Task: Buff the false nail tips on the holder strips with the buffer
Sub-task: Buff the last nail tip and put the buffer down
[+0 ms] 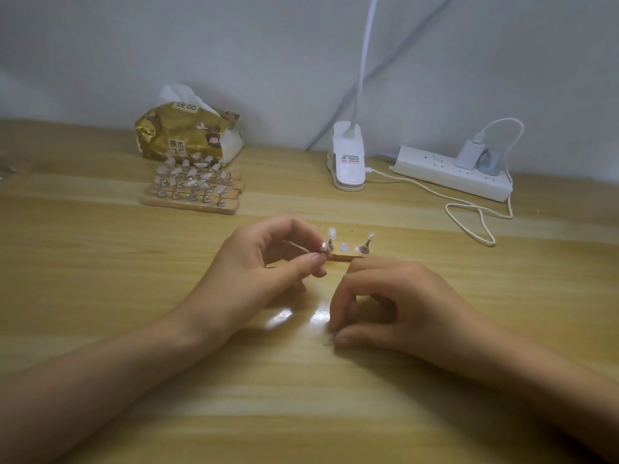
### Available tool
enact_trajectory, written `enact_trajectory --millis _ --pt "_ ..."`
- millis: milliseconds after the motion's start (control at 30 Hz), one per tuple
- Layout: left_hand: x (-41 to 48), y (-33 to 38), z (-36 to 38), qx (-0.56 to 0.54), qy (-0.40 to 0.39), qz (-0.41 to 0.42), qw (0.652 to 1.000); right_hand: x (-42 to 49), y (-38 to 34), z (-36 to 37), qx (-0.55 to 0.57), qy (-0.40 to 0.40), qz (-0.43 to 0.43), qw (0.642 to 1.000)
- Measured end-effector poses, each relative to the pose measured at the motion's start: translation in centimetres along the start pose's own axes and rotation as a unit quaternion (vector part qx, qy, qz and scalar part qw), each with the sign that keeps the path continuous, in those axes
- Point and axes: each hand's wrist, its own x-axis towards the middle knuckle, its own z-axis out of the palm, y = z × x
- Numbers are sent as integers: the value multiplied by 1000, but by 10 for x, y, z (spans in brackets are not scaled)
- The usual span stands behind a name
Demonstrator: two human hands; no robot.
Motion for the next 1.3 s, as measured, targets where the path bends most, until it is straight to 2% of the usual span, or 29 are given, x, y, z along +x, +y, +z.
enact_trajectory --millis 233,400,533,667,1067,1300 --pt "-2 -1 1 36 -30 -7 999 0 2 -5 -37 6 -22 999" --pt "-2 2 0 4 -6 -4 1000 -3 2 -10 66 58 12 996" --pt "-1 2 0 -9 3 -3 1000 -5 -4 0 14 29 51 998" --pt "-1 3 0 -12 5 -7 1000 -3 -9 9 3 50 59 997" --pt "-1 2 -1 -19 5 -17 1000 -14 -3 8 -57 88 -8 994" --pt "-2 4 -1 -17 -2 -26 1000 -12 6 3 18 66 -16 998"
